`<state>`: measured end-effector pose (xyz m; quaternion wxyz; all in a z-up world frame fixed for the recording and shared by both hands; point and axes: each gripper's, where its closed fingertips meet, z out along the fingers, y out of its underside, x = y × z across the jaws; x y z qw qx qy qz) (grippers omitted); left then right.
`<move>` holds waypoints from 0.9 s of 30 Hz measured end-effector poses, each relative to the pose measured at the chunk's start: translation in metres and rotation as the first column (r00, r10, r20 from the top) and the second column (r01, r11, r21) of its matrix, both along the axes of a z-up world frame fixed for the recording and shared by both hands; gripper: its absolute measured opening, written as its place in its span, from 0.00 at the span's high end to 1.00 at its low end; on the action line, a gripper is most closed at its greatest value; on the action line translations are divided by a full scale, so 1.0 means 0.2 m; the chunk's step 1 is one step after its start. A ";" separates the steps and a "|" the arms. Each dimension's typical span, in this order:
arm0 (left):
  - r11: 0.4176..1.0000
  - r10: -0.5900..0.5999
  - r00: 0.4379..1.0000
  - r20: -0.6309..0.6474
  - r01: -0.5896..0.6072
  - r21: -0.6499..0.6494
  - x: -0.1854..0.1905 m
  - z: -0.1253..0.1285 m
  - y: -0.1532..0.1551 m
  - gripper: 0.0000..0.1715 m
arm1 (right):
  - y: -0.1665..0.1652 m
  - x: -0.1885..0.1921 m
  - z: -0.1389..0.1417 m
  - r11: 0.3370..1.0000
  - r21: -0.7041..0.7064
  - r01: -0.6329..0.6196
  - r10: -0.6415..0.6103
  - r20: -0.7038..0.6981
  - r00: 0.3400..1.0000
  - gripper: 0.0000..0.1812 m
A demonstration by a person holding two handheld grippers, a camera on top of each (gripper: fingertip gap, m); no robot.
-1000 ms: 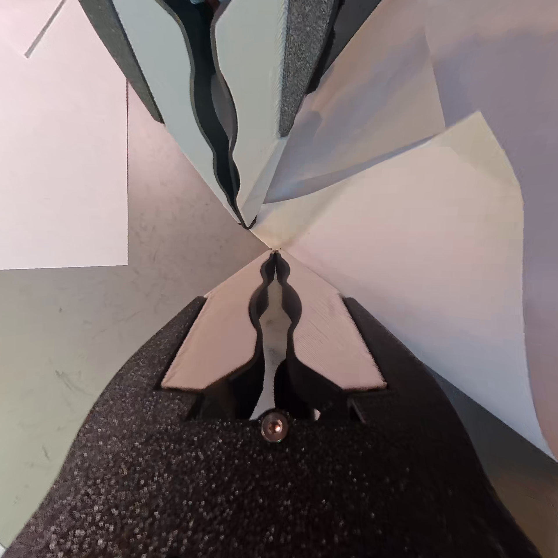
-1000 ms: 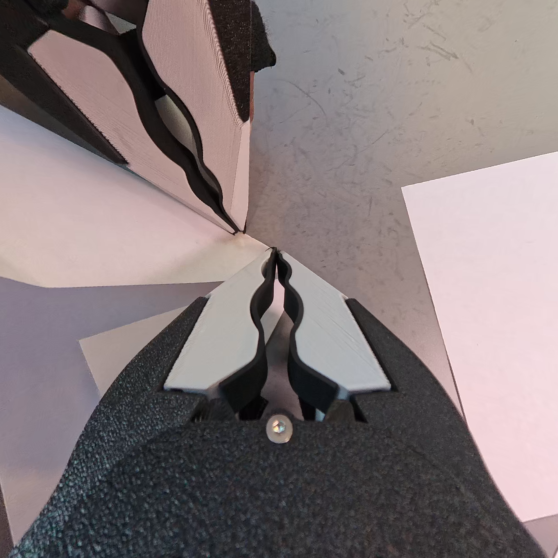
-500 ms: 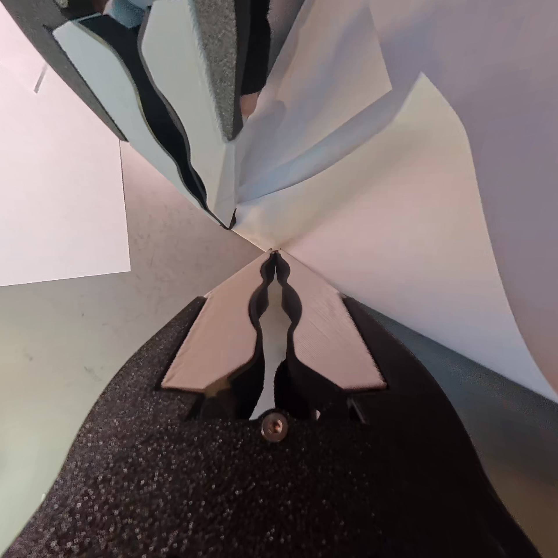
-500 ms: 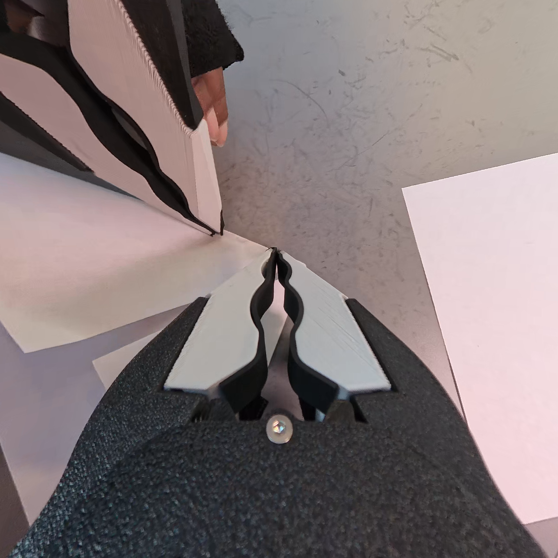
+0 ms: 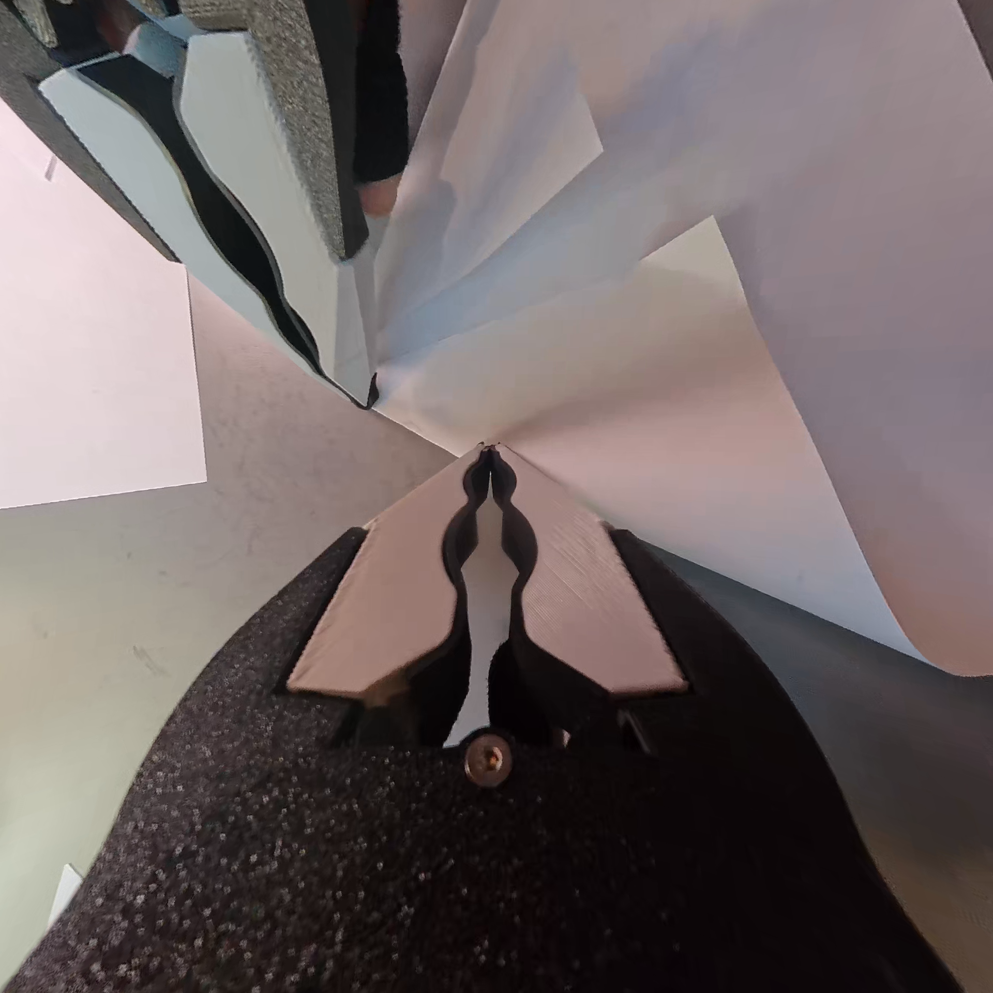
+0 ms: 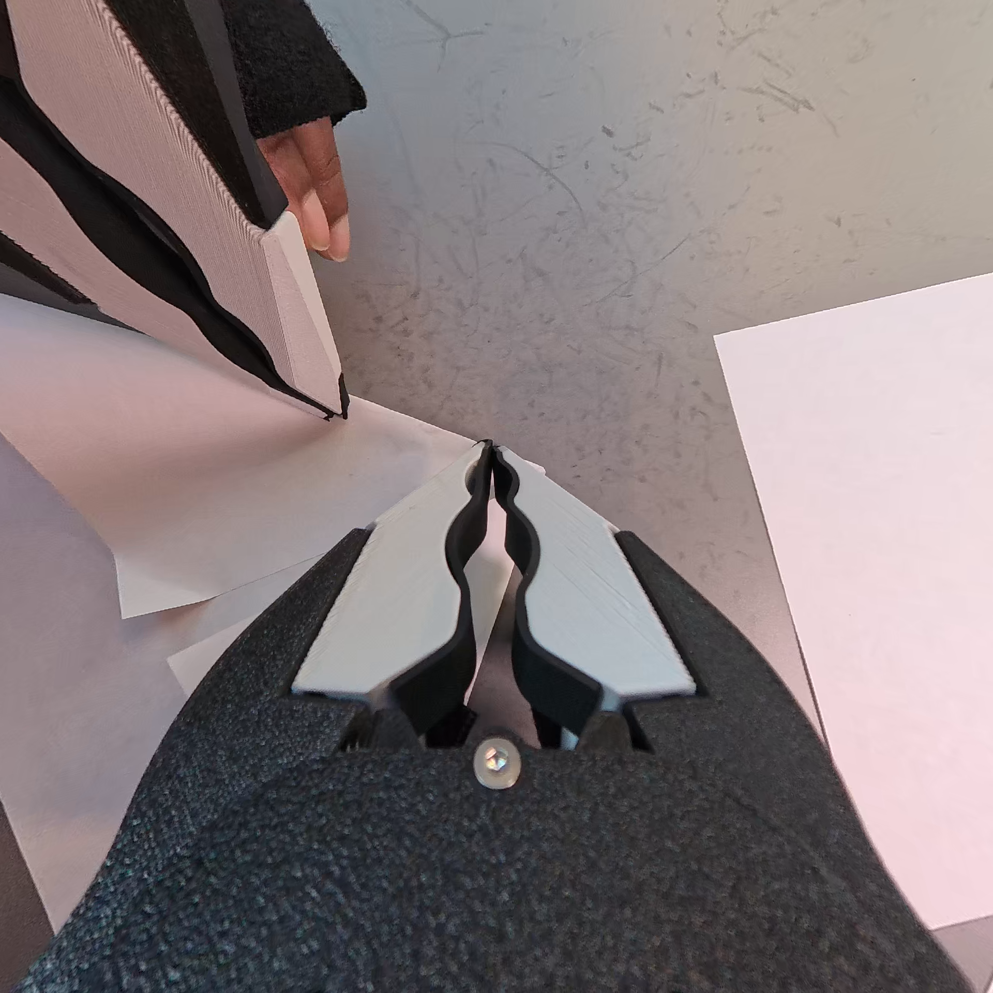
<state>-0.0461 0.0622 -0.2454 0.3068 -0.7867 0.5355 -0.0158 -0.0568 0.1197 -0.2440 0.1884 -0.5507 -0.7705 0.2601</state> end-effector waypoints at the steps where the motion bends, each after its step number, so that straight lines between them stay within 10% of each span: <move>1: 1.000 0.010 1.000 0.009 -0.010 -0.005 0.00 0.00 0.00 1.00 | 0.00 0.00 0.00 1.000 -0.002 0.000 0.000 0.001 1.000 1.00; 15: 0.982 0.187 0.966 0.176 -0.183 -0.041 -0.07 0.05 0.07 1.00 | 0.00 0.00 0.00 1.000 0.010 0.004 -0.004 -0.005 1.000 1.00; 27: 0.998 0.047 0.996 0.072 -0.050 0.042 -0.04 0.01 0.03 1.00 | 0.00 0.00 0.00 1.000 0.008 0.006 -0.006 -0.007 1.000 1.00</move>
